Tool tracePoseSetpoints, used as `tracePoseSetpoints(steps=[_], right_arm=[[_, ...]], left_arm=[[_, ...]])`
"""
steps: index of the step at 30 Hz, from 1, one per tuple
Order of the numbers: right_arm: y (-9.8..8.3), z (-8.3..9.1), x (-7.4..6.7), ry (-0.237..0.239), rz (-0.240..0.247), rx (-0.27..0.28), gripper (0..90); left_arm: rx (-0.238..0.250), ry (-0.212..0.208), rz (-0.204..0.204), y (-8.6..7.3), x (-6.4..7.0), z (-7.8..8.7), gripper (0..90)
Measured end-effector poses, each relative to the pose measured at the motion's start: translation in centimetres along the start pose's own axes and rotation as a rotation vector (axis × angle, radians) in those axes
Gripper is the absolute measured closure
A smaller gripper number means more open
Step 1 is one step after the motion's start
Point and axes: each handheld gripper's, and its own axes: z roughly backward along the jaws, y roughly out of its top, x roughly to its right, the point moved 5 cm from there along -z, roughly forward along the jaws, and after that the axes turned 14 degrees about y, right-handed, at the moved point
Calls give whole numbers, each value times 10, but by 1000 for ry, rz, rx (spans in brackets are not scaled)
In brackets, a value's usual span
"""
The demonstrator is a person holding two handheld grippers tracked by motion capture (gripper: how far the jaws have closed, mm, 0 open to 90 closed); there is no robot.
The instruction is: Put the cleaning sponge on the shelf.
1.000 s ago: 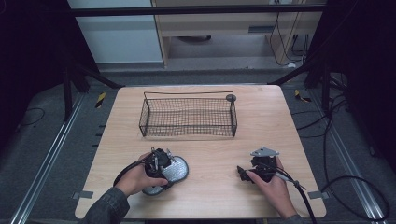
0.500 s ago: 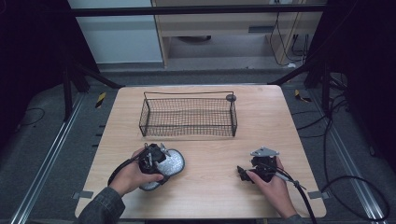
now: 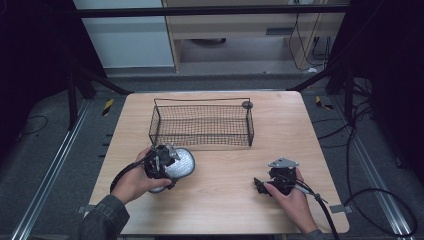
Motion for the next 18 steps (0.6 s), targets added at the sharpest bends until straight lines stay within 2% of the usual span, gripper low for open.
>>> tracePoseSetpoints(steps=[1,5,9,18], right_arm=[[0,0,0,-1,-1,0,4],[0,0,0,3,0,4,4],[0,0,0,2,3,4,4],[1,-1,0,-5,-3,7,4]], left_arm=[[18,14,-13,6,-4,4,99],[37,42,-36,15,-14,10,97],[44,50,-43,19,-21,13,97],[82,56,-88,41,-42,19,97]])
